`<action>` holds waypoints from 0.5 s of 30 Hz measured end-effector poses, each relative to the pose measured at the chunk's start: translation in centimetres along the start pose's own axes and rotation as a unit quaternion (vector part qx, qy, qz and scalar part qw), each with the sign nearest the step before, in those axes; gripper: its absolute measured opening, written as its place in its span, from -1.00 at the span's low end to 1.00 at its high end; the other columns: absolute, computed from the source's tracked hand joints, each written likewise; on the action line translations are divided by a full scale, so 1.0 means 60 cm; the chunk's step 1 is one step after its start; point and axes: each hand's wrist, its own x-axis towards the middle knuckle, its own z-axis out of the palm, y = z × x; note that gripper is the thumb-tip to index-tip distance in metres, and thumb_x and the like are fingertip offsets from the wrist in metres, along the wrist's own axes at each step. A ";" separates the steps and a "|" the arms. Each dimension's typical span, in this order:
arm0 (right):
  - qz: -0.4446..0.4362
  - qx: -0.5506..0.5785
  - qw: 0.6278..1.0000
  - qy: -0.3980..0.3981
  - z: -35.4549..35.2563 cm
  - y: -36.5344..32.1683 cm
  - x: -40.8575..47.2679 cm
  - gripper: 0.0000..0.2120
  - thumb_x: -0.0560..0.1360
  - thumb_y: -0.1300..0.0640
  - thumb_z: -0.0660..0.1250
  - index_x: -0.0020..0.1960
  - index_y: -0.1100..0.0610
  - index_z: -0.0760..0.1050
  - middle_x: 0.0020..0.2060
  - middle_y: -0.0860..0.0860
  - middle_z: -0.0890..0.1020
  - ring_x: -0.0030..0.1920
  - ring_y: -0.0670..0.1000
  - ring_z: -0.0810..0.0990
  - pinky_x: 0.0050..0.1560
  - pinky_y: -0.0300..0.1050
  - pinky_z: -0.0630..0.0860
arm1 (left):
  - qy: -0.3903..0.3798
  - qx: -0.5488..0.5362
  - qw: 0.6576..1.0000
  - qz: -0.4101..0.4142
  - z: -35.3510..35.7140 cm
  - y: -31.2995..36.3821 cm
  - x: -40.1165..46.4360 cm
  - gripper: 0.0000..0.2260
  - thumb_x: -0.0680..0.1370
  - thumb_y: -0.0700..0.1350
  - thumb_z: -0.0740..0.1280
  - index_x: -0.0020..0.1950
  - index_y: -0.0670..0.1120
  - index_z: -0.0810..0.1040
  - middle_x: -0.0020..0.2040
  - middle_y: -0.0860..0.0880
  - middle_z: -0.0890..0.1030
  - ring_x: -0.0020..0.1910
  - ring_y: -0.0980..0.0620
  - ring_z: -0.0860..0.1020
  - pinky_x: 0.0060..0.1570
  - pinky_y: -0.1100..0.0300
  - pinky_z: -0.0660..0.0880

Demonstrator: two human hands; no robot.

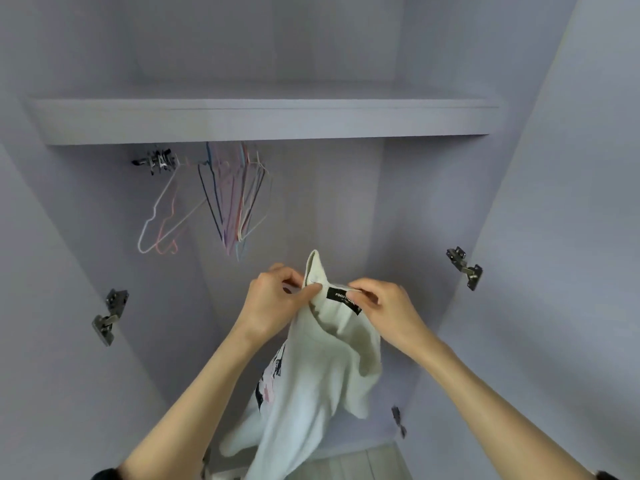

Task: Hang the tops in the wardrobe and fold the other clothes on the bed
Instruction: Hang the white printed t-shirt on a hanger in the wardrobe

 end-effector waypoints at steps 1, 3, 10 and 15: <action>-0.014 -0.006 1.000 0.003 -0.005 0.000 0.018 -0.88 0.54 0.16 0.28 -0.14 0.09 0.56 -0.39 -0.10 0.51 -0.34 -0.05 0.40 -0.25 -0.23 0.33 | 0.012 0.029 0.999 0.011 -0.005 -0.008 0.009 -0.80 0.44 -0.09 0.46 -0.34 -0.05 0.51 -0.02 0.13 0.58 -0.01 0.06 0.54 -0.01 0.27 0.41; -0.036 -0.008 0.999 0.007 -0.019 0.001 0.064 -0.89 0.54 0.16 0.28 -0.14 0.11 0.56 -0.39 -0.09 0.50 -0.34 -0.04 0.39 -0.26 -0.27 0.31 | 0.036 0.053 0.998 0.010 -0.015 -0.029 0.033 -0.76 0.46 -0.15 0.43 -0.35 -0.08 0.44 0.18 0.11 0.52 0.14 0.05 0.48 0.16 0.19 0.38; -0.098 -0.009 0.994 -0.052 -0.051 0.011 0.208 -0.88 0.53 0.20 0.29 -0.10 0.15 0.61 -0.37 -0.14 0.53 -0.37 -0.22 0.44 -0.26 -0.38 0.32 | 0.069 0.025 0.996 -0.046 0.009 -0.061 0.117 -0.75 0.47 -0.24 0.39 -0.26 -0.06 0.33 -0.19 0.02 0.60 -0.17 -0.02 0.55 -0.16 0.25 0.46; -0.131 -0.073 0.984 -0.092 -0.045 0.027 0.256 -0.85 0.55 0.19 0.25 -0.06 0.14 0.60 -0.20 -0.01 0.65 -0.22 0.00 0.49 -0.14 -0.18 0.33 | 0.046 0.104 0.993 -0.021 0.027 -0.054 0.160 -0.90 0.49 -0.18 0.40 -0.05 -0.01 0.53 -0.21 -0.01 0.63 -0.22 0.05 0.58 -0.24 0.41 0.45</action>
